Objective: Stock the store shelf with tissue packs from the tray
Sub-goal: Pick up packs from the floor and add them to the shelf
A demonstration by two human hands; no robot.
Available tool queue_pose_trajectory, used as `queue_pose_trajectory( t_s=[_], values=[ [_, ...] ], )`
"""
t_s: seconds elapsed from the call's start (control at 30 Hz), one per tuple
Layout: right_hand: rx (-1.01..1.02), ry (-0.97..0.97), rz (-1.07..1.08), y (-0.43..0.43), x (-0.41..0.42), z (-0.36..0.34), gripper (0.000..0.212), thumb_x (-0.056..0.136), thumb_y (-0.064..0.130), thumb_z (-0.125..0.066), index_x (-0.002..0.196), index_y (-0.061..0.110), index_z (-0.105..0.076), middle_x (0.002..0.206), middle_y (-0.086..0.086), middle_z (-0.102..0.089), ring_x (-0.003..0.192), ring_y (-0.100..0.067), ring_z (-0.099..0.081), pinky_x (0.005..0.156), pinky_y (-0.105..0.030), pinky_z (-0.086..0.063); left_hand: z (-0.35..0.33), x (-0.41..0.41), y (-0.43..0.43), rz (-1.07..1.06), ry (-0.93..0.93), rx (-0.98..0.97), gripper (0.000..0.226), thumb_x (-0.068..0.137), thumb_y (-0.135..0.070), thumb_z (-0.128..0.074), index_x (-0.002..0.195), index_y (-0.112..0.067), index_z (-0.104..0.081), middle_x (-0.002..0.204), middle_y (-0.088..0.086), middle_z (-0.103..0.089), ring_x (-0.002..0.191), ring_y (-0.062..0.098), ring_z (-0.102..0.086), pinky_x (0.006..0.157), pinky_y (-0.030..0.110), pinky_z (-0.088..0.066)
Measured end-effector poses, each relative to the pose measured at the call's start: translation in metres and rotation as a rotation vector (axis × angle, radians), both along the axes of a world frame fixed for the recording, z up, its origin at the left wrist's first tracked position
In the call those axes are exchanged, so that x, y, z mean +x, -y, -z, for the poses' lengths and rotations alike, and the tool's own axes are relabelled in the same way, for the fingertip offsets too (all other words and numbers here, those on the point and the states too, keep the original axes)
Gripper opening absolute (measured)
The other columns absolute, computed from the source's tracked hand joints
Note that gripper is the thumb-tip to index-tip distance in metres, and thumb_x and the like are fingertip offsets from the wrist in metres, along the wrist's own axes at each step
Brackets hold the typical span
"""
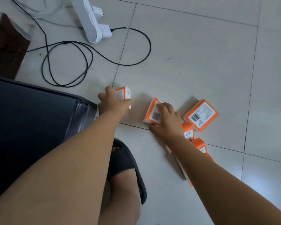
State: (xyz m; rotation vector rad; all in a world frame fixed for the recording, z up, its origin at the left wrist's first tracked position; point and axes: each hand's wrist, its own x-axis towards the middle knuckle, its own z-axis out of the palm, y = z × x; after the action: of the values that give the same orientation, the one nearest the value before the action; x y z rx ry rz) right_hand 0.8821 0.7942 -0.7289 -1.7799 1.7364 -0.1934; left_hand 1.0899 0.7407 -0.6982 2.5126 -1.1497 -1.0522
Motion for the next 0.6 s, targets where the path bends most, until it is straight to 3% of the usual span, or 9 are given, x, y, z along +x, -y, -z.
queue_pose_trajectory(
  t_s=[0.07, 0.17, 0.23, 0.3, 0.33, 0.47, 0.6],
  values=[
    [-0.04, 0.237, 0.136, 0.002, 0.004, -0.014, 0.061, 0.075, 0.037, -0.069, 0.132, 0.018, -0.062, 0.132, -0.001, -0.062, 0.113, -0.027, -0.061, 0.096, -0.034, -0.048, -0.02, 0.0, 0.007, -0.153, -0.258, -0.087, 0.055, 0.071, -0.044, -0.07, 0.12, -0.033, -0.048, 0.127, 0.002, -0.046, 0.101, 0.029, -0.06, 0.086, 0.045, -0.059],
    [0.113, 0.692, 0.449, 0.003, 0.009, -0.054, 0.028, 0.086, 0.024, -0.074, 0.114, 0.023, -0.071, 0.111, 0.006, -0.073, 0.101, -0.008, -0.069, 0.084, -0.021, -0.052, -0.054, -0.004, 0.013, -0.251, -0.575, -0.091, 0.038, 0.074, -0.043, -0.067, 0.11, -0.033, -0.06, 0.114, 0.004, -0.067, 0.095, 0.026, -0.069, 0.084, 0.046, -0.061],
    [0.192, 0.961, 0.649, 0.006, 0.01, -0.083, 0.018, 0.095, 0.026, -0.066, 0.112, 0.023, -0.071, 0.105, 0.001, -0.076, 0.099, -0.015, -0.074, 0.083, -0.029, -0.059, -0.078, -0.006, 0.01, -0.336, -0.759, -0.068, 0.044, 0.076, -0.045, -0.065, 0.116, -0.03, -0.062, 0.113, 0.005, -0.067, 0.097, 0.031, -0.069, 0.081, 0.046, -0.06],
    [0.244, 1.164, 0.804, 0.01, 0.006, -0.112, 0.019, 0.101, 0.031, -0.056, 0.113, 0.022, -0.067, 0.103, -0.009, -0.077, 0.098, -0.031, -0.076, 0.089, -0.042, -0.061, -0.1, -0.006, 0.001, -0.427, -0.933, -0.047, 0.062, 0.077, -0.052, -0.064, 0.133, -0.026, -0.059, 0.125, 0.006, -0.066, 0.106, 0.034, -0.071, 0.081, 0.044, -0.059],
    [0.269, 1.241, 0.849, 0.012, 0.005, -0.127, 0.021, 0.103, 0.035, -0.052, 0.114, 0.022, -0.064, 0.101, -0.011, -0.077, 0.095, -0.034, -0.076, 0.088, -0.044, -0.061, -0.113, -0.006, -0.005, -0.448, -1.01, -0.06, 0.061, 0.083, -0.055, -0.061, 0.136, -0.025, -0.058, 0.128, 0.006, -0.068, 0.108, 0.035, -0.071, 0.083, 0.044, -0.057],
    [0.32, 1.375, 0.808, 0.01, 0.008, -0.188, 0.036, 0.105, 0.05, -0.041, 0.119, 0.025, -0.064, 0.1, -0.01, -0.076, 0.088, -0.025, -0.072, 0.082, -0.04, -0.055, -0.172, -0.002, -0.033, -0.537, -1.219, -0.224, 0.06, 0.092, -0.062, -0.051, 0.136, -0.024, -0.065, 0.13, 0.008, -0.072, 0.112, 0.038, -0.071, 0.09, 0.047, -0.054],
    [0.29, 1.5, 0.639, 0.001, 0.015, -0.251, 0.043, 0.103, 0.059, -0.042, 0.111, 0.026, -0.068, 0.09, -0.01, -0.069, 0.076, -0.021, -0.064, 0.079, -0.038, -0.048, -0.243, 0.001, -0.061, -0.549, -1.33, -0.452, 0.067, 0.095, -0.07, -0.042, 0.14, -0.024, -0.063, 0.137, 0.01, -0.068, 0.116, 0.039, -0.07, 0.103, 0.052, -0.05]
  ],
)
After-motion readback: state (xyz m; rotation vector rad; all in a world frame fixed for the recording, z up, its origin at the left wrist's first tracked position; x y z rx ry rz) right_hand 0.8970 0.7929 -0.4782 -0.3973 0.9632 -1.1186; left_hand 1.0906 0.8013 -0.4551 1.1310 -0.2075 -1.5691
